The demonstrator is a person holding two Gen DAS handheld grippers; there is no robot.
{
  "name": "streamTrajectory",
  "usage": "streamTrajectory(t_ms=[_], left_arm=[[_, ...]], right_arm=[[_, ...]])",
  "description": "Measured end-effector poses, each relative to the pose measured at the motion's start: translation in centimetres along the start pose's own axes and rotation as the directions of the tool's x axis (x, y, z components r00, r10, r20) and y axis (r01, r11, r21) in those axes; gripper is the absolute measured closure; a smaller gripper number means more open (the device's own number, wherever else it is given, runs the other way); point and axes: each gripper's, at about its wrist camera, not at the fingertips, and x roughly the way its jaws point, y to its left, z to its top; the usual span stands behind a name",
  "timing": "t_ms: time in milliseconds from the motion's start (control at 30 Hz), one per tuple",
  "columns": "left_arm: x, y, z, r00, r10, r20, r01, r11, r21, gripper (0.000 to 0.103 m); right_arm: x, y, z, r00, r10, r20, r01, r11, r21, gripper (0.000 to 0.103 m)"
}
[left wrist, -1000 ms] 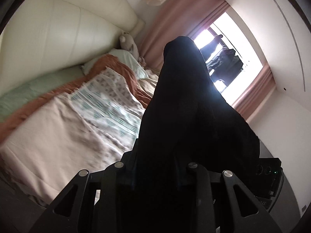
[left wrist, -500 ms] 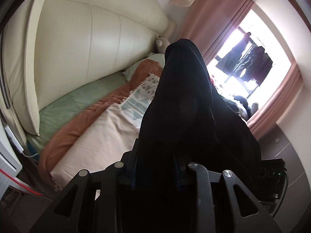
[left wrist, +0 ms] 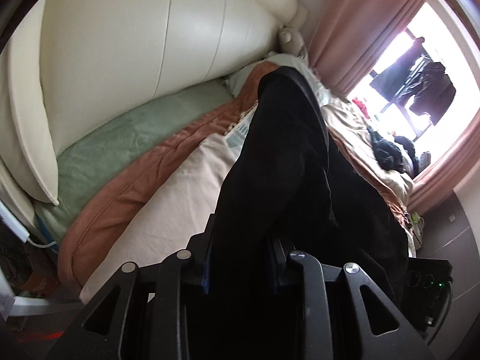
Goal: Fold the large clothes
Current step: 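Lift the folded shirt with both grippers and carry it toward the headboard, then lower the folded shirt onto the bed corner and open both grippers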
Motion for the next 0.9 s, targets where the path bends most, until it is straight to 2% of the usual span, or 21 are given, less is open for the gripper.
streamTrajectory(t_ms=[100, 200, 233, 367, 400, 433, 500, 567, 600, 633, 700, 800, 867, 900], left_arm=[[2.3, 0.5, 0.6, 1.0, 0.015, -0.021, -0.015, 1.0, -0.012, 0.075], [4.4, 0.7, 1.1, 0.998, 0.034, -0.048, -0.035, 0.999, -0.017, 0.075], [5.2, 0.8, 1.4, 0.997, 0.049, -0.059, -0.05, 0.999, -0.014, 0.075], [8.1, 0.5, 2.0, 0.987, 0.121, -0.106, -0.122, 0.993, -0.003, 0.074], [8.7, 0.6, 2.1, 0.985, 0.125, -0.12, -0.127, 0.992, -0.01, 0.074], [9.0, 0.6, 2.2, 0.983, 0.129, -0.132, -0.133, 0.991, -0.018, 0.072], [8.5, 0.5, 2.1, 0.983, 0.15, -0.109, -0.152, 0.988, -0.013, 0.071], [7.0, 0.2, 2.2, 0.983, 0.175, -0.063, -0.176, 0.984, -0.008, 0.067], [6.6, 0.4, 2.2, 0.985, 0.164, -0.054, -0.165, 0.986, -0.012, 0.06], [5.9, 0.5, 1.9, 0.987, 0.156, -0.04, -0.157, 0.988, -0.011, 0.046], [4.2, 0.3, 0.9, 0.984, 0.178, -0.004, -0.178, 0.984, 0.009, 0.029], [2.1, 0.5, -1.0, 0.98, 0.198, 0.034, -0.199, 0.98, 0.006, 0.027], [1.1, 0.8, -2.4, 0.975, 0.218, 0.034, -0.218, 0.976, 0.002, 0.027], [0.8, 0.6, -2.9, 0.972, 0.233, 0.04, -0.233, 0.972, 0.006, 0.027]], right_arm=[[0.3, -1.7, 1.3, 1.0, -0.002, -0.005, 0.003, 1.0, 0.021, 0.089], [1.3, -3.5, 3.5, 0.999, -0.04, -0.021, 0.041, 0.998, 0.052, 0.089], [-0.4, -2.9, 1.7, 0.999, -0.038, -0.026, 0.039, 0.997, 0.062, 0.089], [-1.6, -6.1, 1.2, 0.999, -0.027, -0.018, 0.03, 0.985, 0.171, 0.089], [-2.7, -6.6, -0.4, 0.999, -0.036, -0.016, 0.038, 0.979, 0.201, 0.089], [-2.4, -7.5, -0.6, 0.998, -0.052, -0.019, 0.055, 0.97, 0.237, 0.089], [-0.6, -8.6, -1.1, 0.995, -0.095, -0.033, 0.101, 0.955, 0.28, 0.089], [0.1, -9.1, -1.5, 0.988, -0.151, -0.042, 0.157, 0.945, 0.287, 0.089], [0.1, -8.6, -2.1, 0.985, -0.168, -0.043, 0.173, 0.94, 0.294, 0.089], [-0.4, -9.2, -2.4, 0.985, -0.166, -0.043, 0.171, 0.936, 0.308, 0.089], [-0.4, -9.0, -2.5, 0.987, -0.155, -0.039, 0.159, 0.934, 0.32, 0.089], [-1.9, -9.4, -2.9, 0.985, -0.164, -0.049, 0.171, 0.937, 0.306, 0.086], [-1.3, -9.0, -2.5, 0.984, -0.166, -0.063, 0.178, 0.929, 0.325, 0.085], [-3.2, -10.3, -2.4, 0.982, -0.177, -0.07, 0.19, 0.923, 0.334, 0.082]])
